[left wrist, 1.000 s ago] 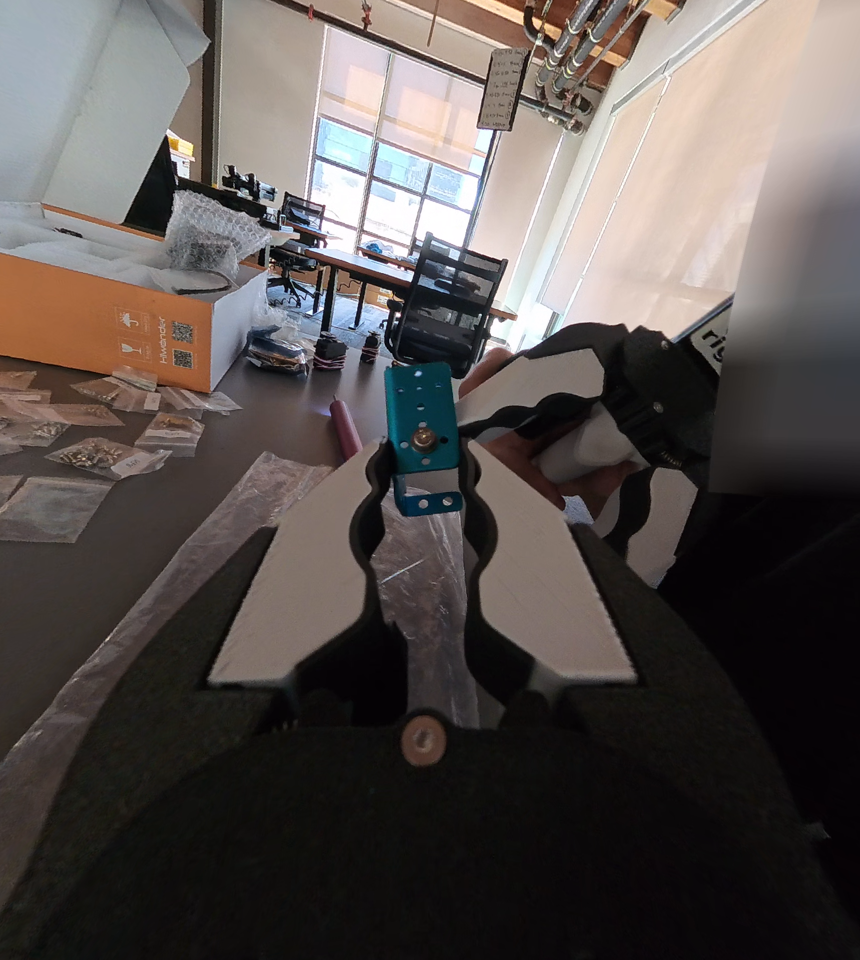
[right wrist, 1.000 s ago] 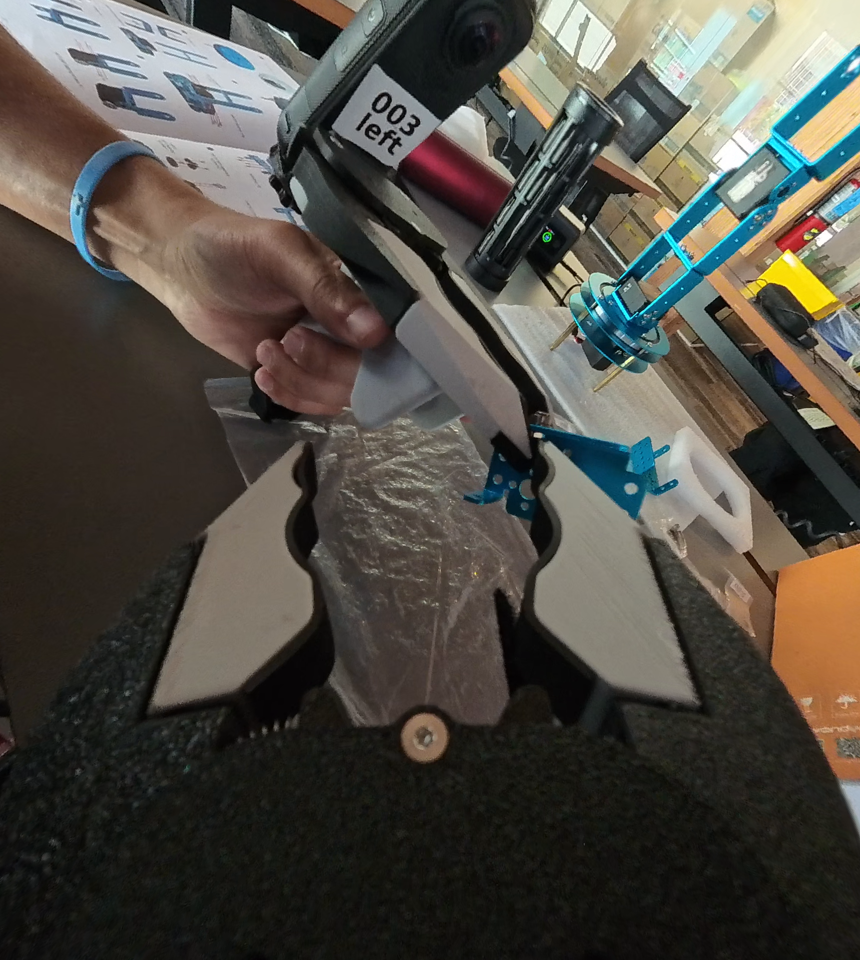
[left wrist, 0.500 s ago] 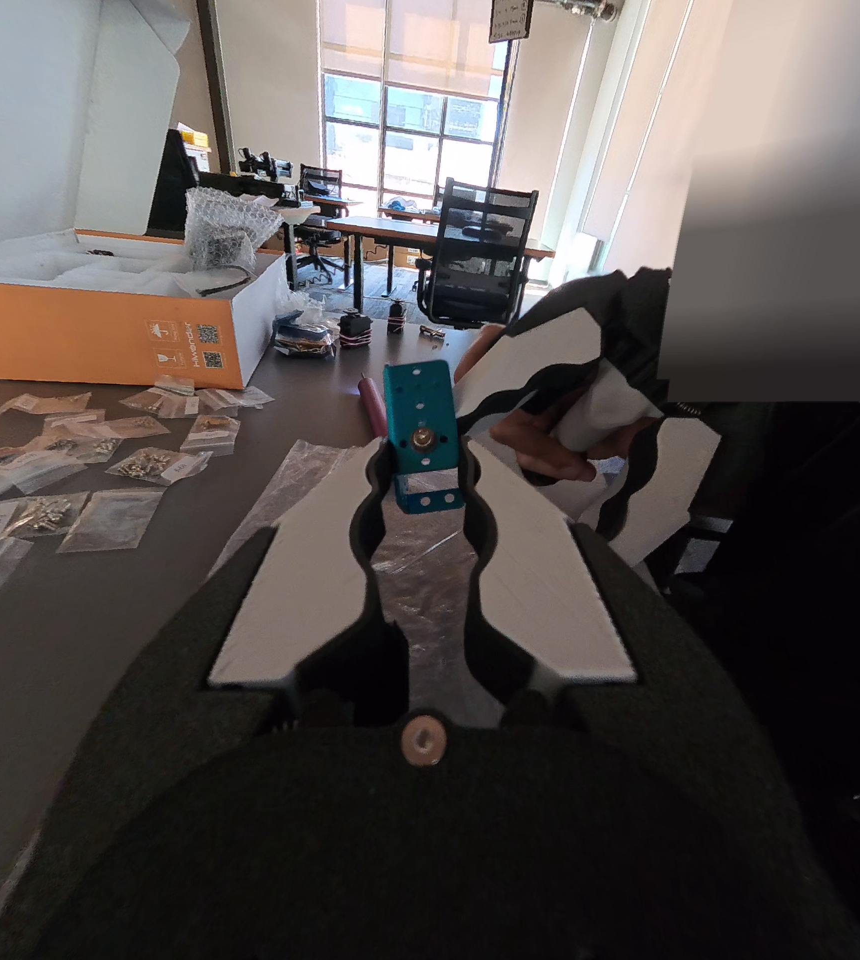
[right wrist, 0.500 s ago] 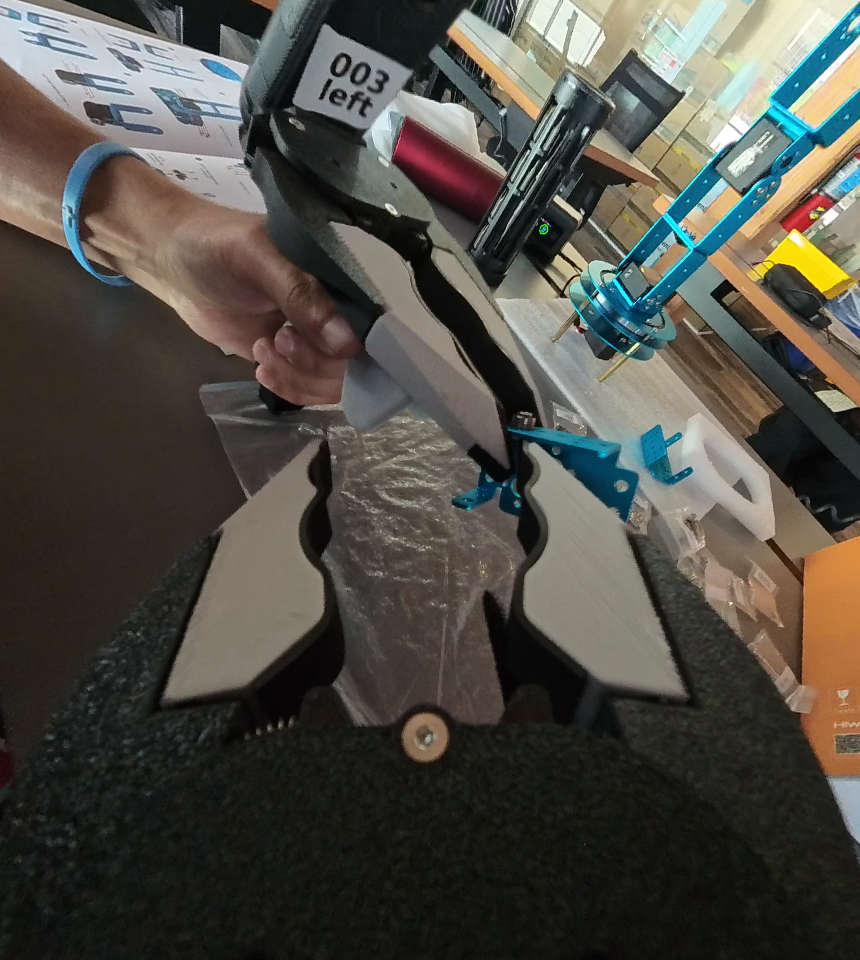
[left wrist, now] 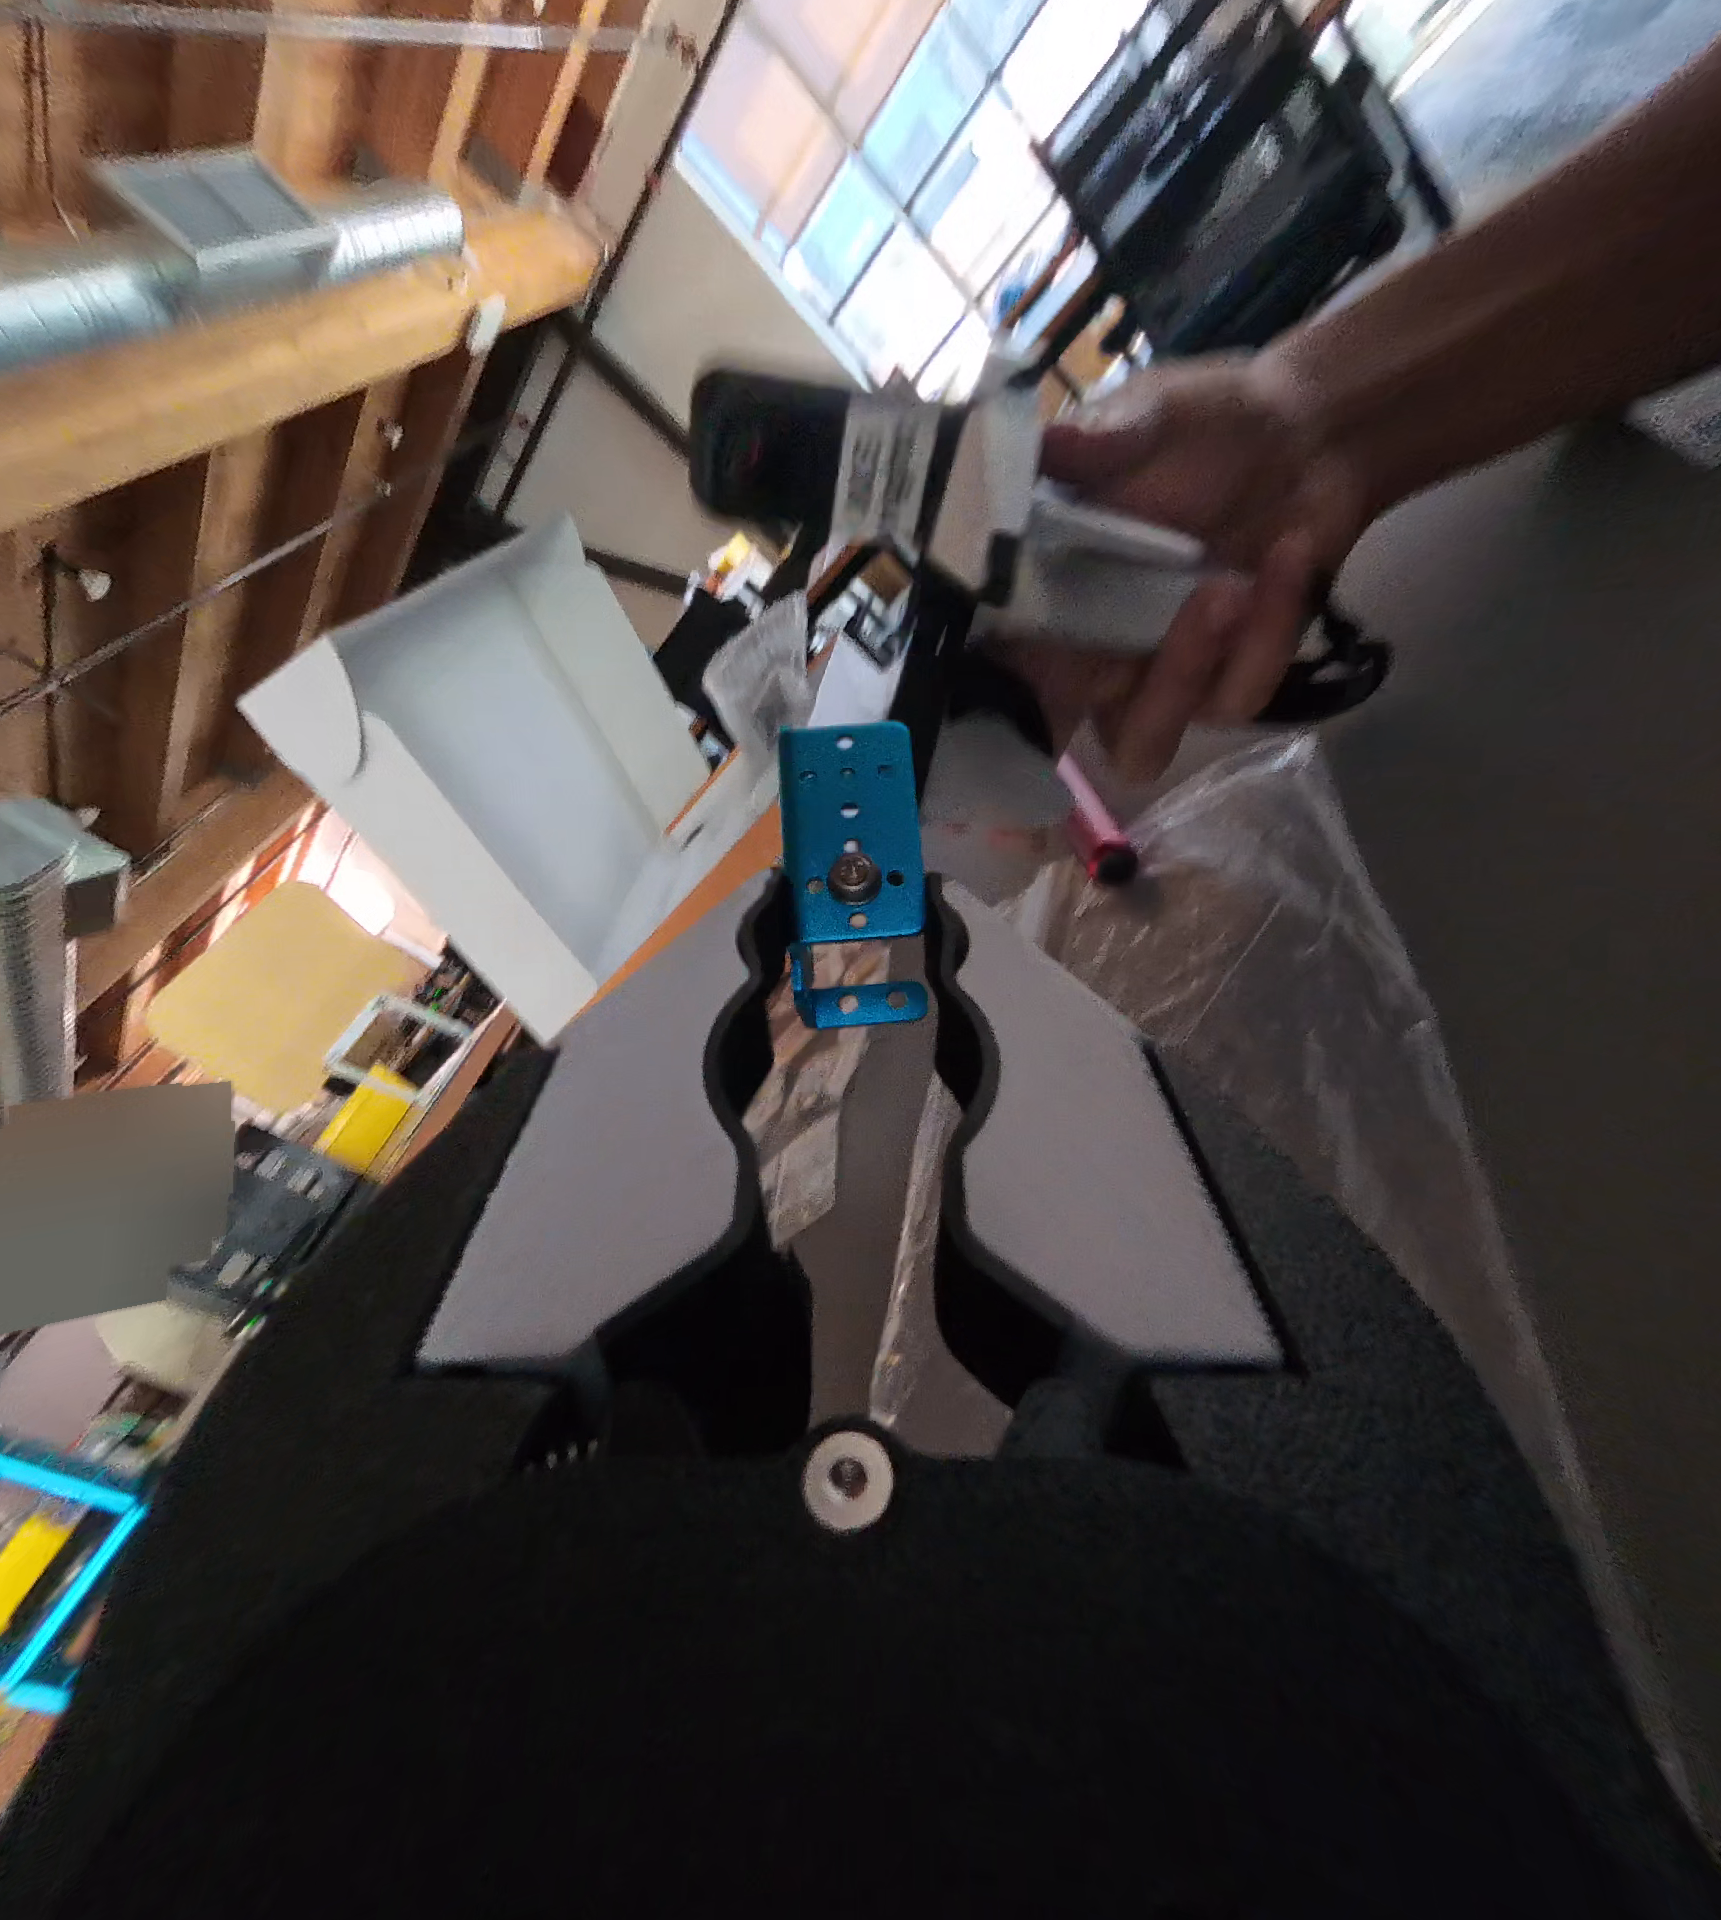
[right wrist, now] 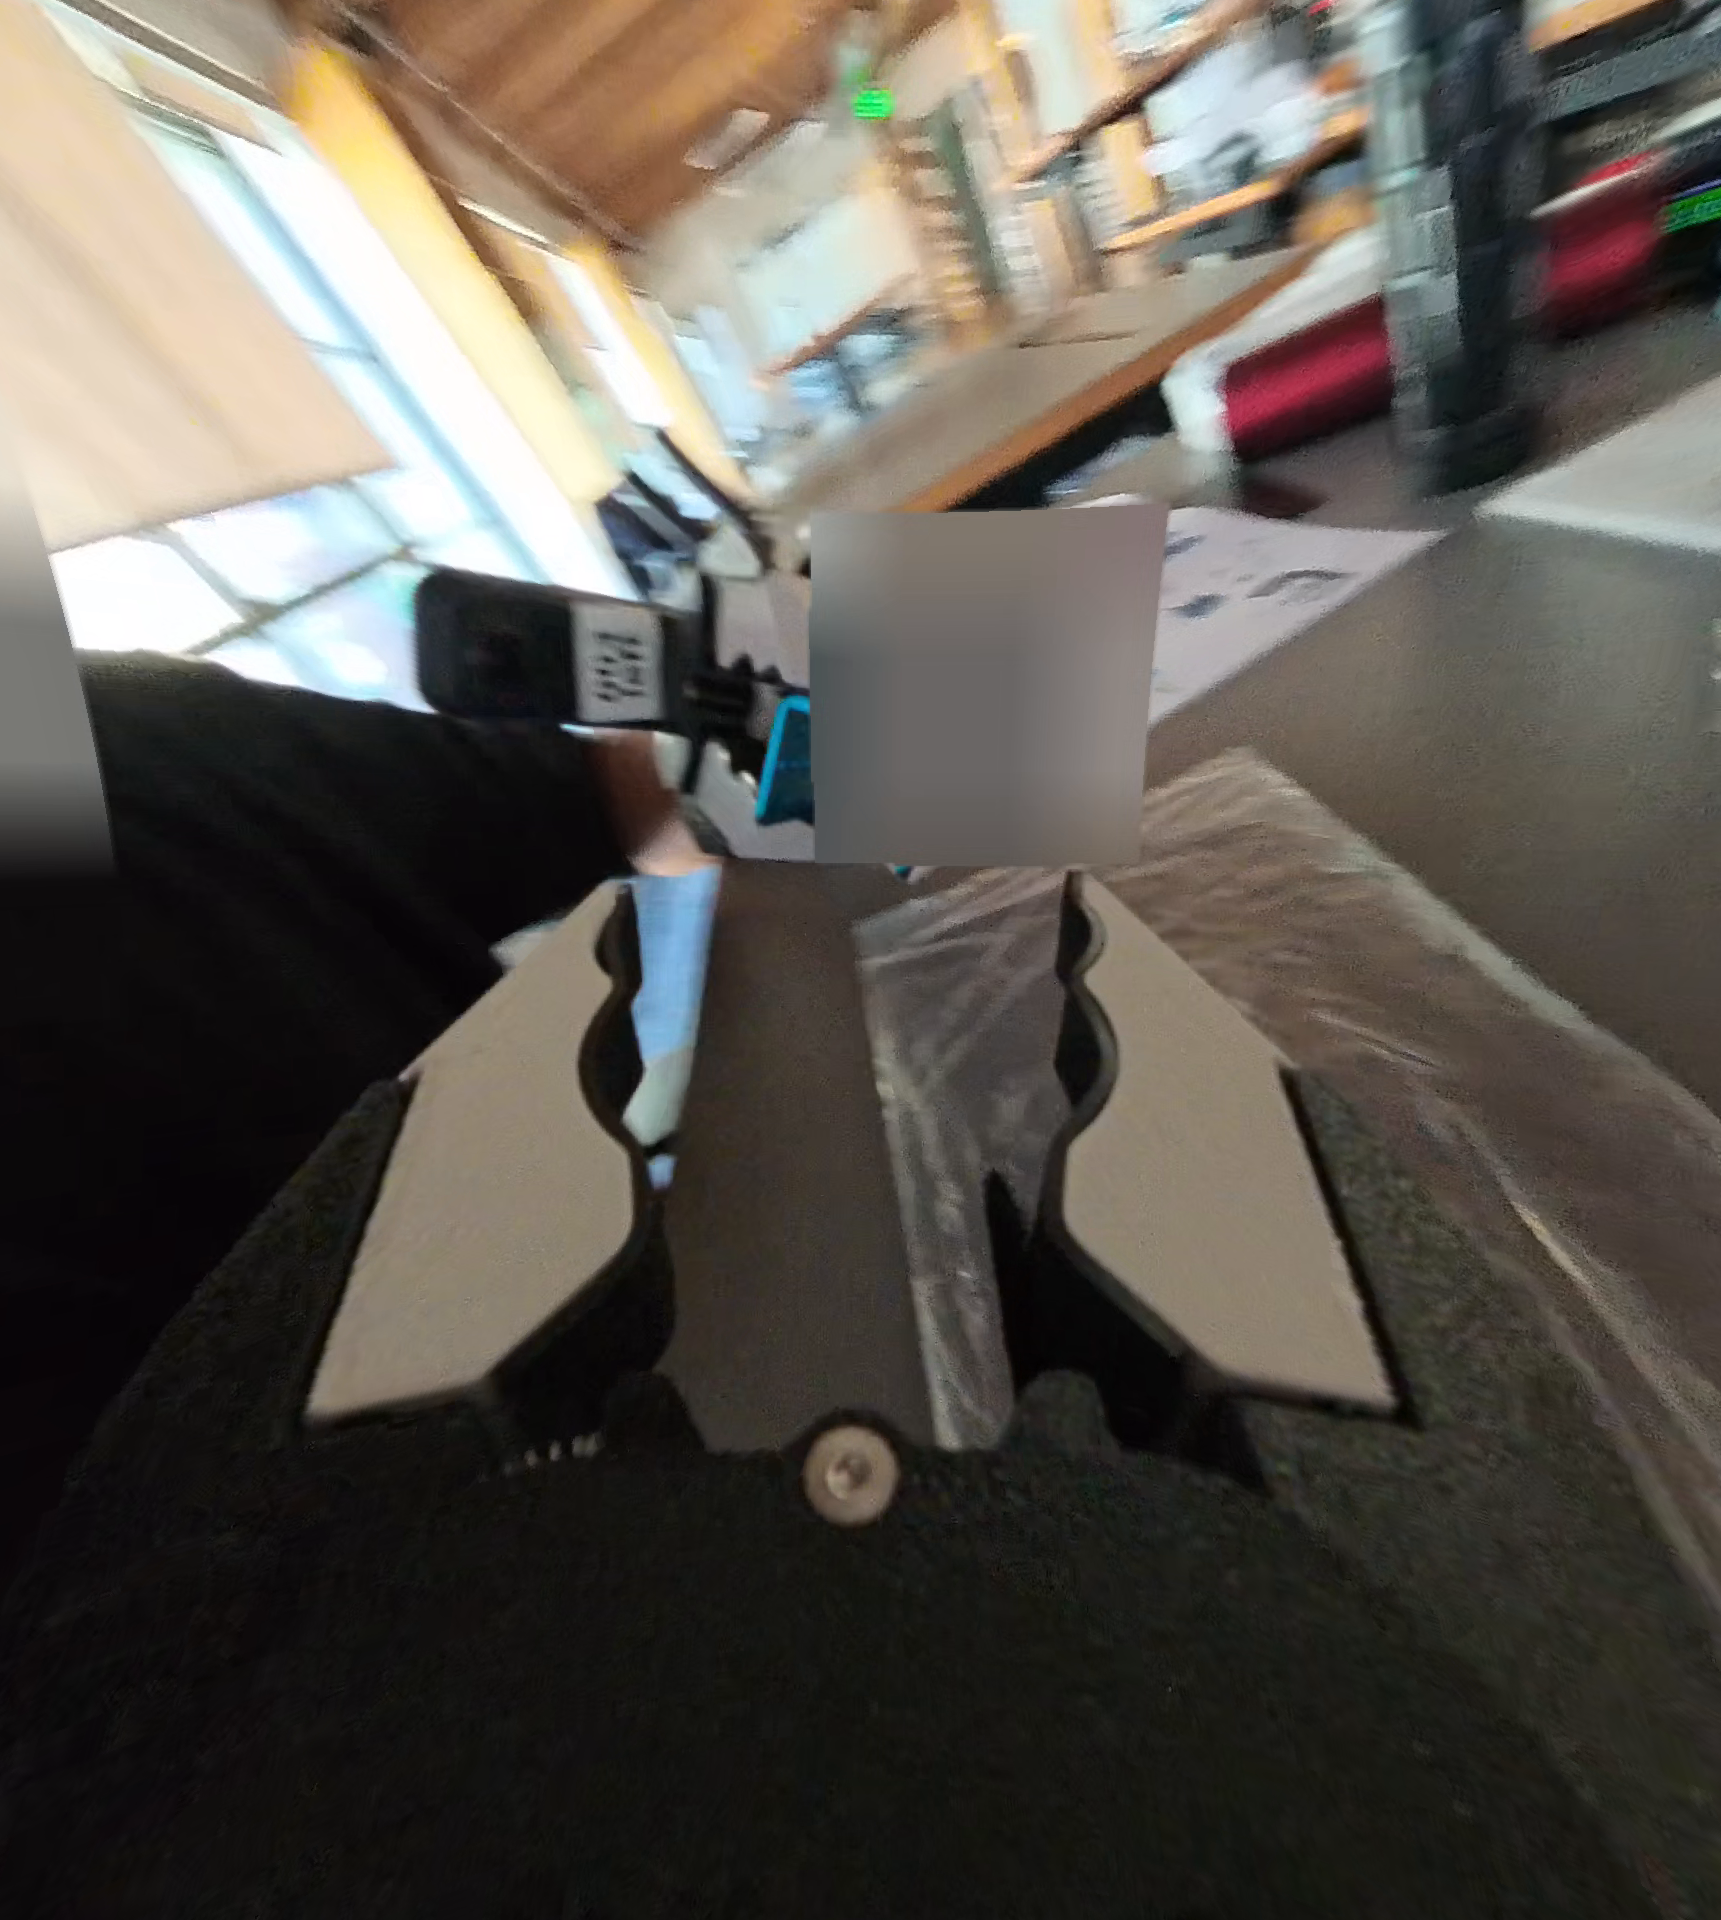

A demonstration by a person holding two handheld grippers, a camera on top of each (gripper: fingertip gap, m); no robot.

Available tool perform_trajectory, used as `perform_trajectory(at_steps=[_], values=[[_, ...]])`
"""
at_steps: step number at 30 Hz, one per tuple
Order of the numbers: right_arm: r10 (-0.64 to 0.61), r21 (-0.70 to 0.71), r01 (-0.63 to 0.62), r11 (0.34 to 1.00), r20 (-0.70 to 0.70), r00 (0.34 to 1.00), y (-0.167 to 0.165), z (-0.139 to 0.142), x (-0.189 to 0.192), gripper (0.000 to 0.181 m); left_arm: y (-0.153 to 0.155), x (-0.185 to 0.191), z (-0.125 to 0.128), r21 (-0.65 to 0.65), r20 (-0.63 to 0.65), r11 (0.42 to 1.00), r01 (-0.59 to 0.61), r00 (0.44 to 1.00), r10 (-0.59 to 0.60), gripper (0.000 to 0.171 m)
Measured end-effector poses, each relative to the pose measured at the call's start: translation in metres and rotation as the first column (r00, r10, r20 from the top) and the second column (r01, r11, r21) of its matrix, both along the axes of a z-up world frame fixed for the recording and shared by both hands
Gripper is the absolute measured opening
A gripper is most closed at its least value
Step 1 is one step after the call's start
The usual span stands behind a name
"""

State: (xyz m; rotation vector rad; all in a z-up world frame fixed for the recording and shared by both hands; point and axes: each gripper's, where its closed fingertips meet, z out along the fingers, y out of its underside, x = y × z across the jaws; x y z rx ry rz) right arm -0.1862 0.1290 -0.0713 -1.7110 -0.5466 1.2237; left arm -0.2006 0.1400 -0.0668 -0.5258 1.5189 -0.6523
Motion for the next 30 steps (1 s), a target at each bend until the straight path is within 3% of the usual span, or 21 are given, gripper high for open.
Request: perform_trajectory(at_steps=[2,3,5,9,10,12,14,17,19,20,22,25,27,30], values=[[0.201,-0.034,-0.211,0.977,-0.198,0.959,-0.01,0.019,-0.01,0.078,-0.01,-0.004,0.007,-0.048,0.036,0.997,0.064,0.997,-0.062,0.026],[0.294,-0.049,-0.323,0.945,-0.305,0.906,-0.017,0.03,-0.014,0.086,-0.015,-0.006,0.011,-0.075,0.059,0.992,0.097,0.994,-0.093,0.026],[0.379,-0.084,-0.43,0.899,-0.343,0.86,-0.02,0.031,-0.026,0.087,-0.023,-0.01,0.017,-0.105,0.096,0.983,0.149,0.986,-0.14,0.026],[0.472,-0.103,-0.534,0.839,-0.352,0.808,-0.026,0.031,-0.047,0.082,-0.036,-0.016,0.024,-0.064,0.147,0.978,0.2,0.971,-0.189,0.026],[0.474,-0.111,-0.532,0.839,-0.331,0.816,-0.023,0.027,-0.051,0.069,-0.039,-0.017,0.025,-0.053,0.153,0.976,0.21,0.968,-0.2,0.026],[0.468,-0.096,-0.526,0.845,-0.342,0.815,-0.019,0.029,-0.051,0.068,-0.035,-0.016,0.026,-0.036,0.152,0.983,0.181,0.973,-0.173,0.026],[0.418,-0.11,-0.469,0.877,-0.309,0.854,-0.008,0.024,-0.048,0.067,-0.022,-0.013,0.018,-0.011,0.113,0.994,0.109,0.988,-0.107,0.026],[0.277,-0.128,-0.283,0.951,-0.06,0.959,0.02,0.0,-0.038,0.063,0.006,-0.006,-0.01,-0.025,-0.04,0.999,-0.043,0.998,0.042,0.032],[0.128,-0.075,-0.118,0.99,0.148,0.981,0.044,-0.012,-0.022,0.064,0.02,-0.011,-0.026,-0.067,-0.136,0.994,-0.09,0.987,0.08,0.037],[0.037,-0.007,-0.036,0.999,0.309,0.95,0.058,-0.023,-0.011,0.064,0.026,-0.016,-0.035,-0.1,-0.194,0.99,-0.104,0.977,0.083,0.037],[-0.153,0.166,0.062,0.984,0.619,0.77,0.084,-0.049,0.016,0.064,0.038,-0.026,-0.042,-0.185,-0.255,0.975,-0.126,0.964,0.076,0.036],[-0.197,0.223,0.041,0.974,0.746,0.637,0.098,-0.067,0.012,0.064,0.055,-0.034,-0.048,-0.341,-0.343,0.924,-0.175,0.938,0.052,0.035],[-0.191,0.221,0.018,0.975,0.797,0.573,0.107,-0.081,0.002,0.064,0.06,-0.037,-0.054,-0.476,-0.418,0.857,-0.196,0.908,-0.024,0.035],[-0.26,0.307,-0.012,0.952,0.825,0.501,0.117,-0.084,-0.012,0.065,0.066,-0.036,-0.054,-0.712,-0.445,0.659,-0.242,0.882,-0.157,0.039]])
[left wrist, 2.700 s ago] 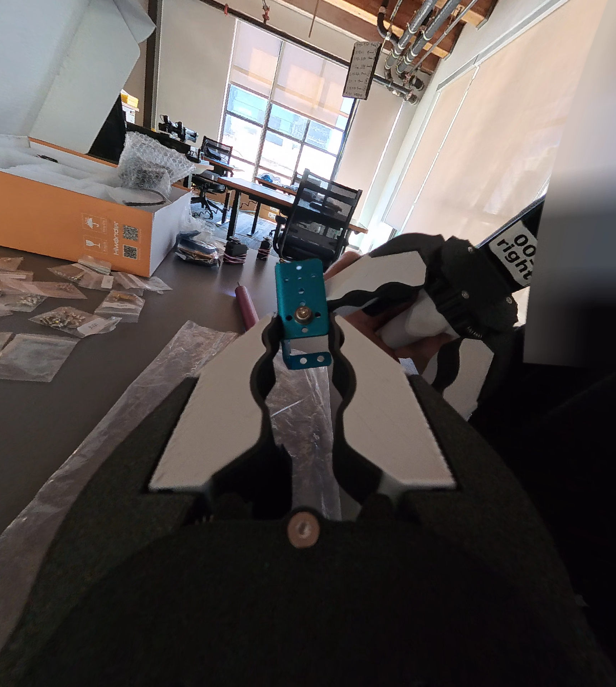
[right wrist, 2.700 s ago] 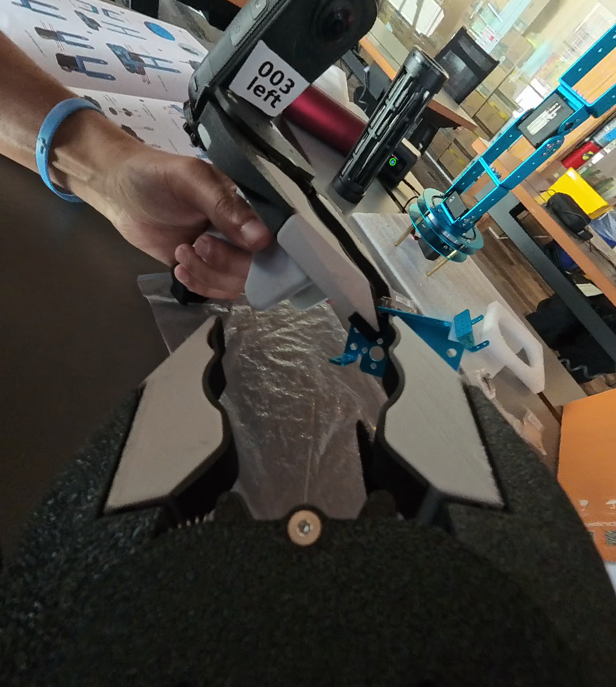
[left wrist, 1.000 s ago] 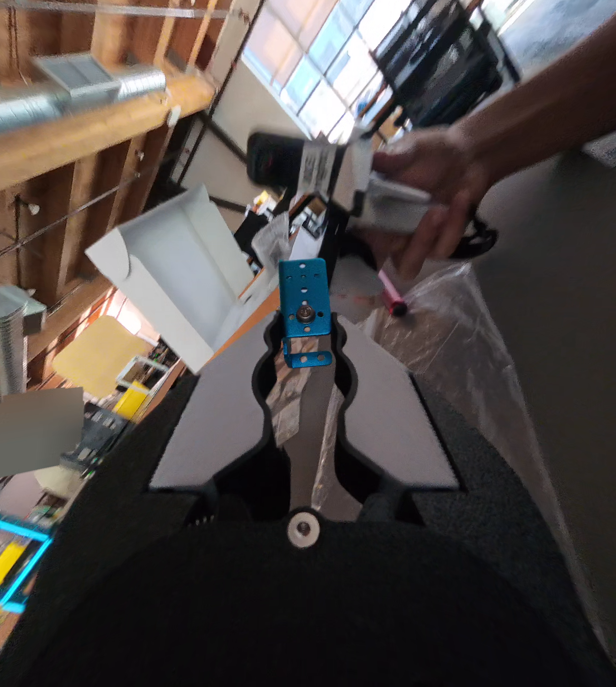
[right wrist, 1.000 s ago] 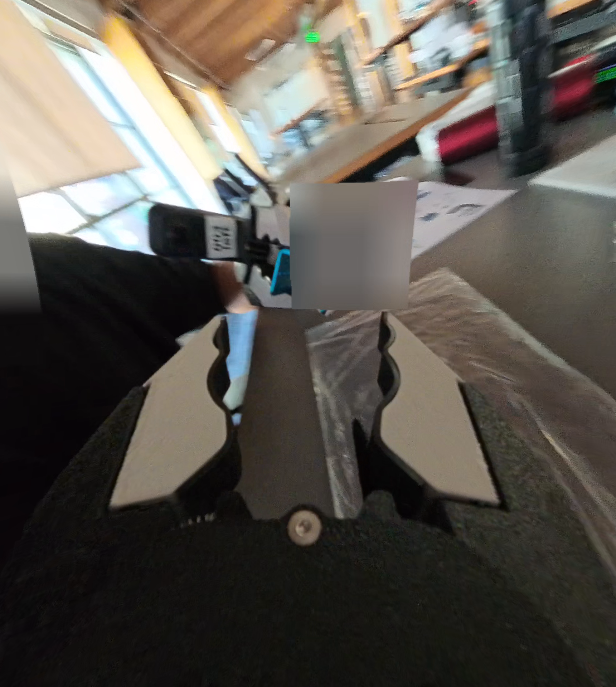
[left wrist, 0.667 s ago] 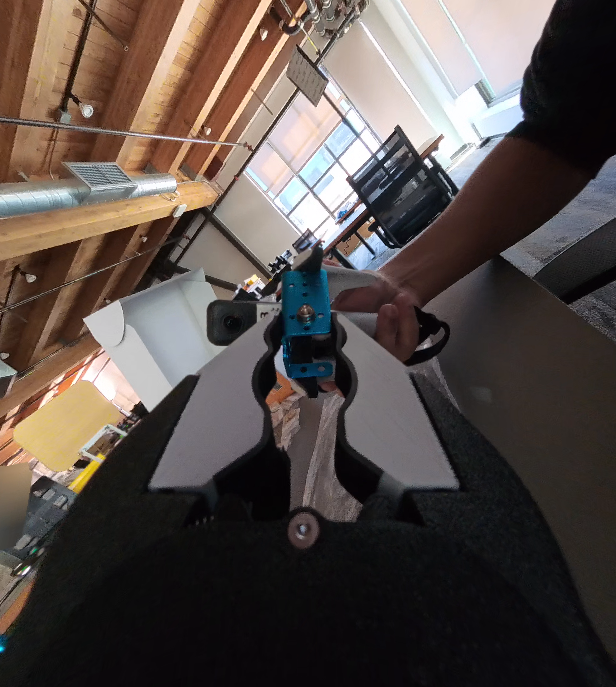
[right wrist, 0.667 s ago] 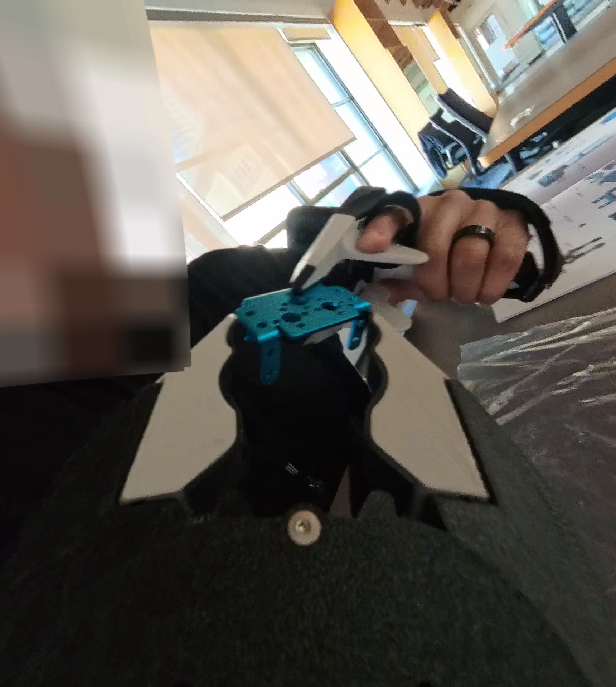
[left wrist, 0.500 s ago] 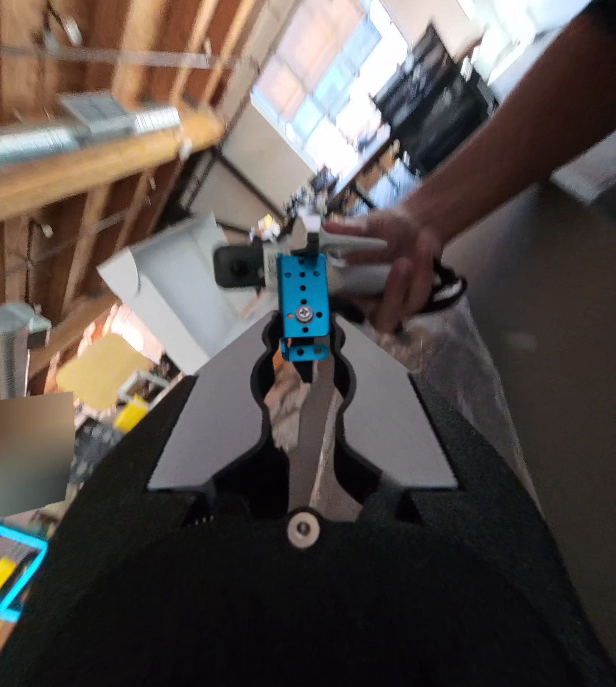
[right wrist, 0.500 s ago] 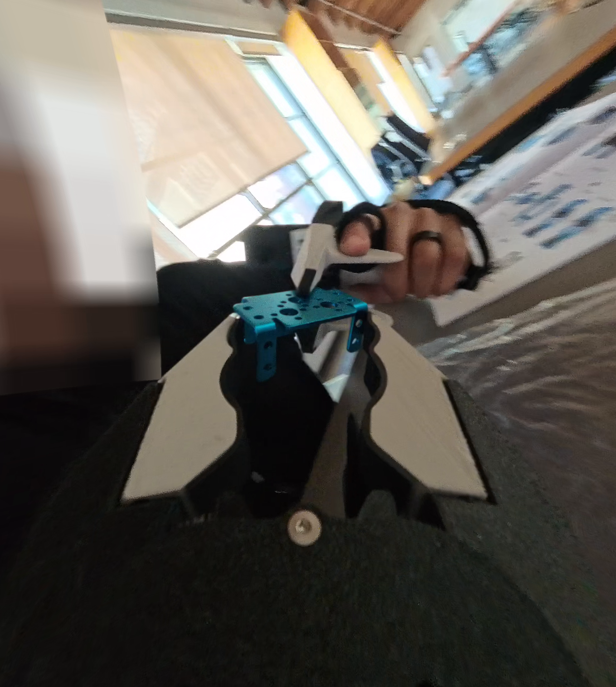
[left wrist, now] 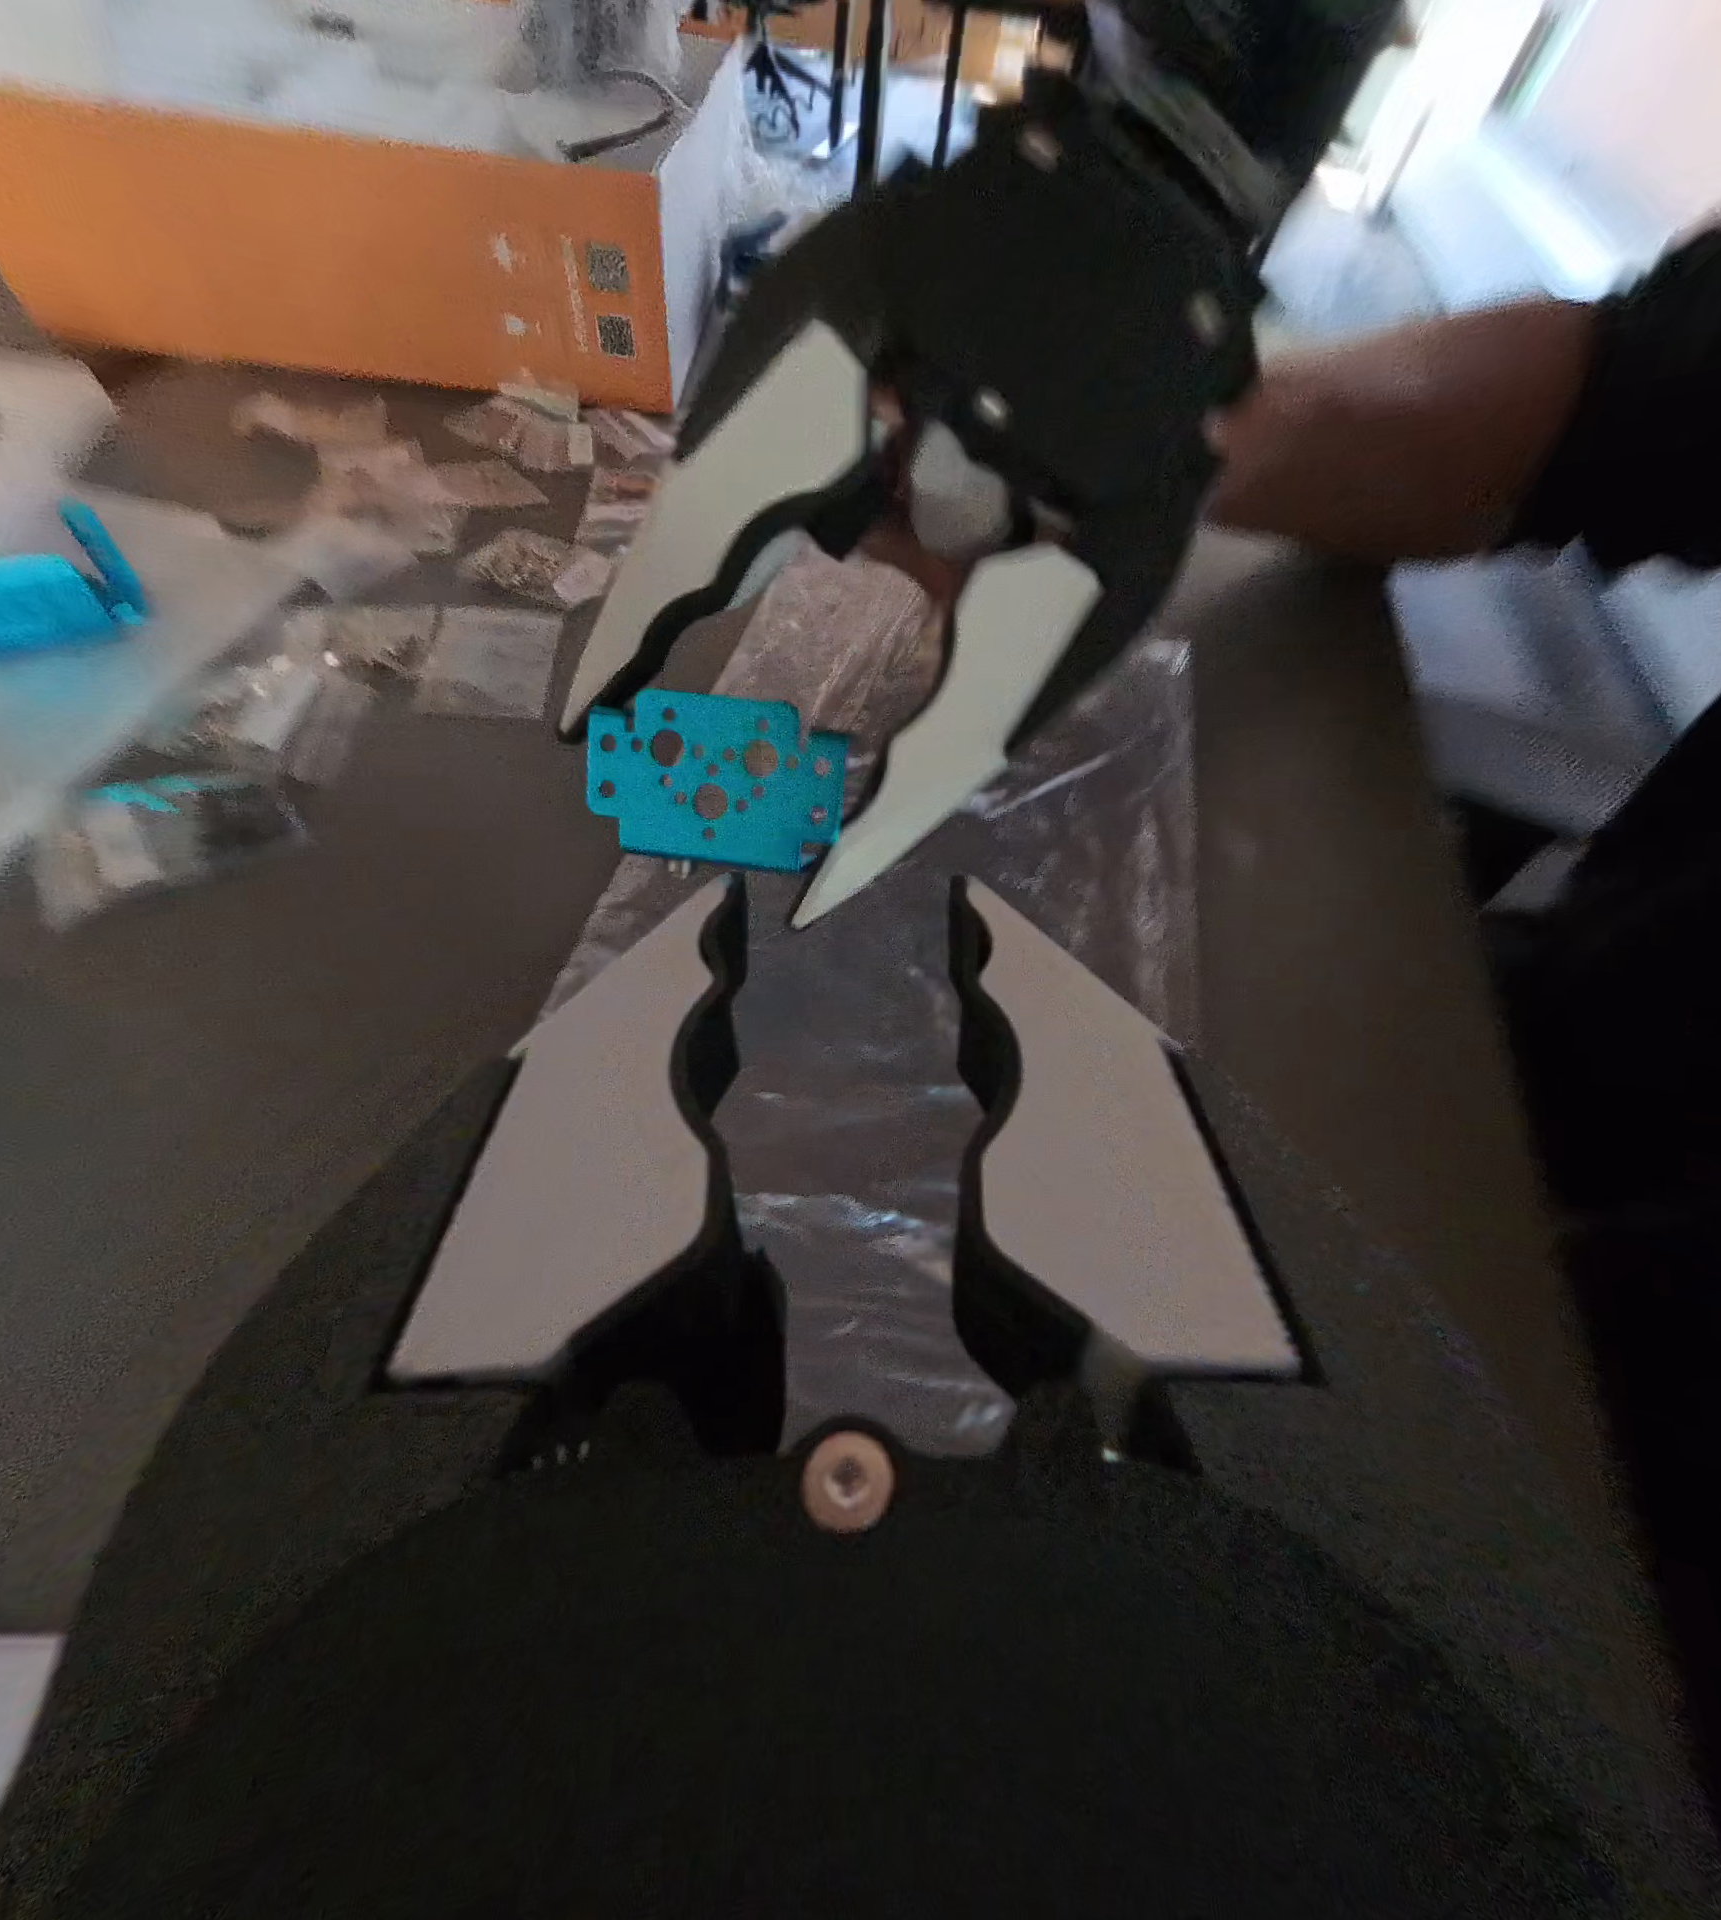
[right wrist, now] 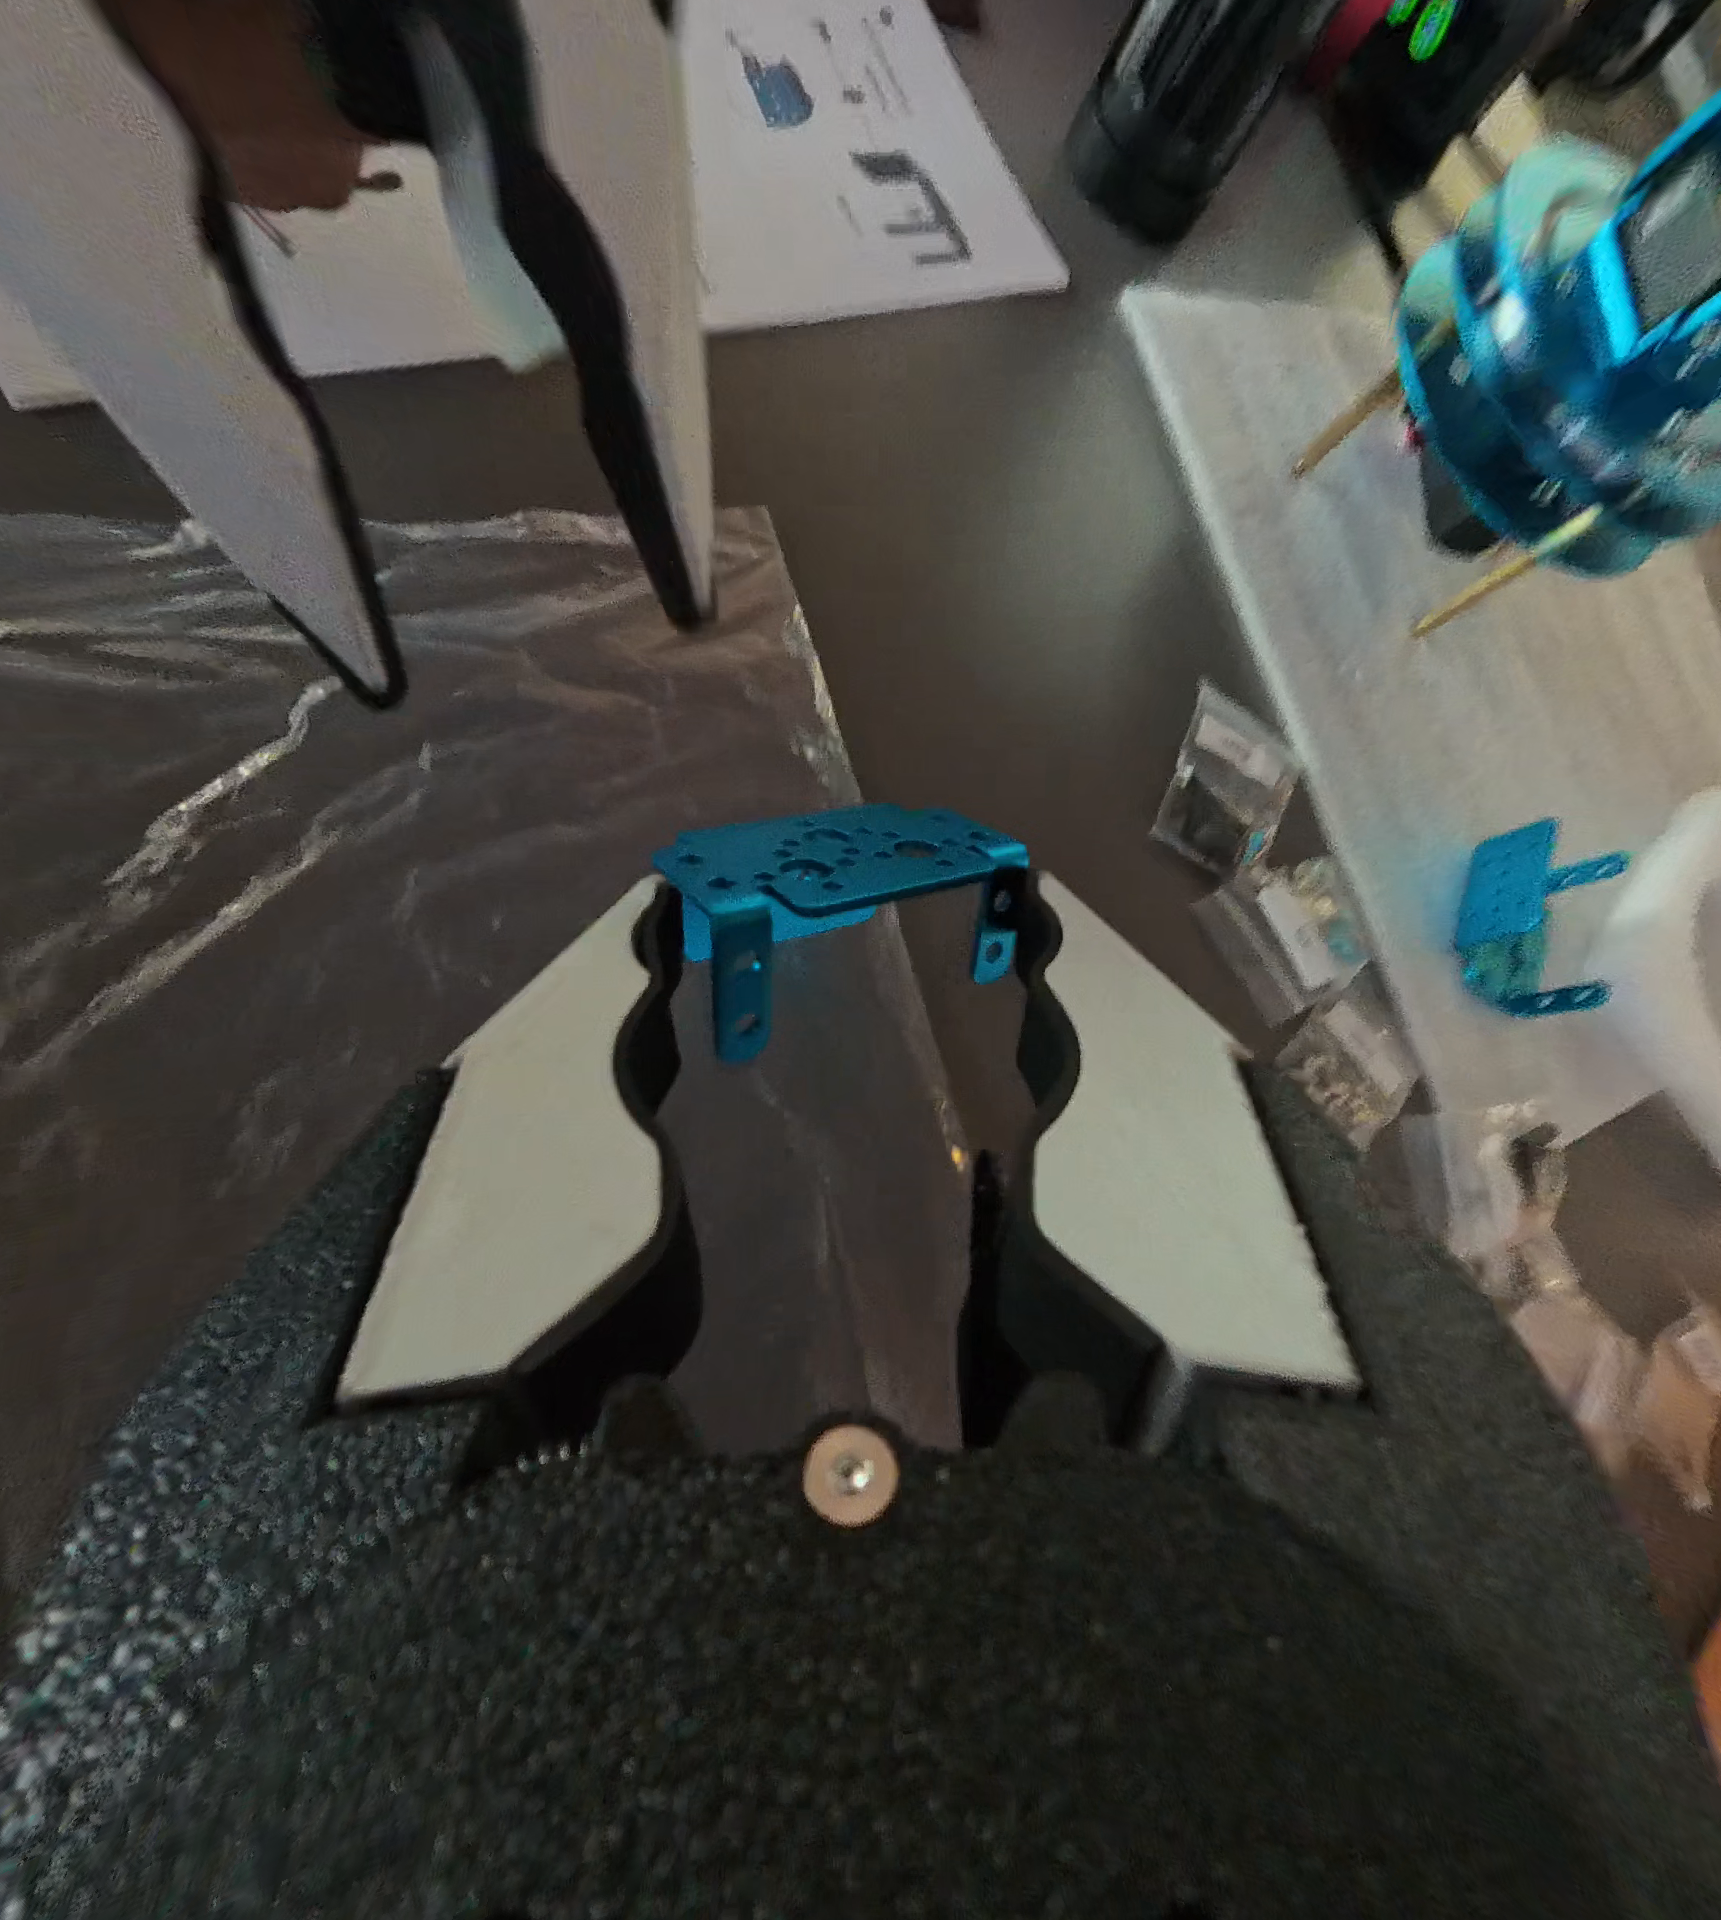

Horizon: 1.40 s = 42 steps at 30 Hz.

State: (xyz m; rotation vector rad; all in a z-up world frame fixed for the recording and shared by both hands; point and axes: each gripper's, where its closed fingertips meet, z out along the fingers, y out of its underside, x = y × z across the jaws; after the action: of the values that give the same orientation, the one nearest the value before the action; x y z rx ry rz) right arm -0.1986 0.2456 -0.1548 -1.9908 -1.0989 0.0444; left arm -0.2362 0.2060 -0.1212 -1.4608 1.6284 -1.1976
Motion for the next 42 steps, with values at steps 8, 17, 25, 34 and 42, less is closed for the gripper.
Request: perform_trajectory(at_steps=[8,17,25,34,42], values=[[-0.051,0.38,-0.007,0.925,0.144,0.988,-0.001,0.032,-0.013,0.064,0.008,0.026,0.013,-0.606,-0.155,0.771,-0.194,0.98,0.124,0.063],[-0.081,0.438,-0.055,0.897,0.285,0.955,-0.009,0.013,-0.013,0.064,0.005,0.03,-0.018,-0.403,-0.471,0.835,-0.375,0.867,0.163,0.041],[0.069,0.026,-0.067,0.997,-0.121,0.99,-0.044,0.007,-0.021,0.096,0.012,0.003,-0.046,-0.191,-0.773,0.852,-0.487,0.61,0.175,0.041],[0.011,-0.02,-0.018,1.0,-0.331,0.943,-0.043,0.036,0.024,0.087,0.02,-0.014,-0.062,0.006,-0.909,0.857,-0.515,0.354,0.22,0.043],[-0.015,0.018,0.025,1.0,-0.425,0.905,-0.038,0.049,0.041,0.081,0.059,-0.07,0.009,-0.016,-0.606,0.831,-0.556,0.667,0.434,0.064]])
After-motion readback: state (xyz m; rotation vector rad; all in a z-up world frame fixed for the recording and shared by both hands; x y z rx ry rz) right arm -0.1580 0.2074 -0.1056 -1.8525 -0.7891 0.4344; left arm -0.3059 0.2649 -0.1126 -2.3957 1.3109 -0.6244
